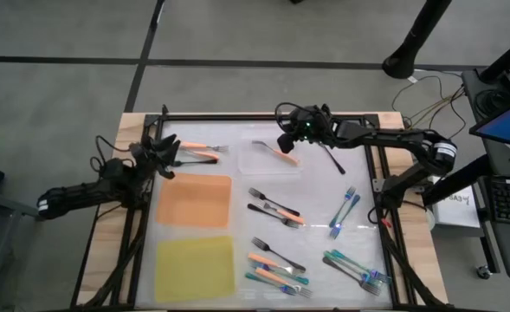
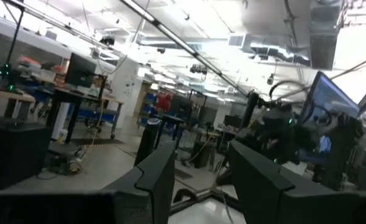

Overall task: Sort silverware by color (type)
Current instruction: Put the blue fork into the orange bin

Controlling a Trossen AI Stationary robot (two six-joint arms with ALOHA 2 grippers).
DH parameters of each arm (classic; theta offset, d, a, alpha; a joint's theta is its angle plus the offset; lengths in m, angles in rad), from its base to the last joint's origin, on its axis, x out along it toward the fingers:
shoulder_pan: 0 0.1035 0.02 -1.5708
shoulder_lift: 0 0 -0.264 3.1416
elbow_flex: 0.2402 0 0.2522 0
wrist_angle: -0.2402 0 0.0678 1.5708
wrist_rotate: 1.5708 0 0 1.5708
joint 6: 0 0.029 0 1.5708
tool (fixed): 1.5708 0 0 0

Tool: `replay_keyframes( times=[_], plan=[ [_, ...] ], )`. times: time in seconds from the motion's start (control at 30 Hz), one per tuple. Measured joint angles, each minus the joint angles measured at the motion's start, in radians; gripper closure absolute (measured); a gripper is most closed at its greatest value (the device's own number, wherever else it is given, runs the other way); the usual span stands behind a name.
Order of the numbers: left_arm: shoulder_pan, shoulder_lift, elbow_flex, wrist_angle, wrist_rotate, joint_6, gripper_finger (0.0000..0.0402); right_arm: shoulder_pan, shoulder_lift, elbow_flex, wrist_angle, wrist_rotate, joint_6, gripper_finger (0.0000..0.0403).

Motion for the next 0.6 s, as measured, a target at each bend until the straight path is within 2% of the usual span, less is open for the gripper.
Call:
replay_keyframes(
  times=[0.13,0.27,0.4,0.5,0.6],
  plan=[
    [0.0,0.046,0.0,-0.003,-0.001,-0.082,0.0269,0.013,-0.004,0.023,-0.001,0.0,-0.026,0.0394],
    [0.002,0.083,0.0,0.003,-0.061,-0.101,0.0269,0.022,-0.004,0.034,0.0,0.0,-0.034,0.0394],
    [0.001,0.115,0.0,0.045,-0.058,-0.151,0.0269,0.025,-0.004,0.034,-0.002,0.0,-0.036,0.0394],
    [0.001,0.133,0.0,0.11,-0.037,-0.248,0.0269,0.025,-0.004,0.033,-0.002,0.0,-0.035,0.0394],
    [0.001,0.144,0.0,0.126,0.043,-0.274,0.0269,0.025,-0.004,0.032,-0.002,0.0,-0.034,0.0394]
  ],
)
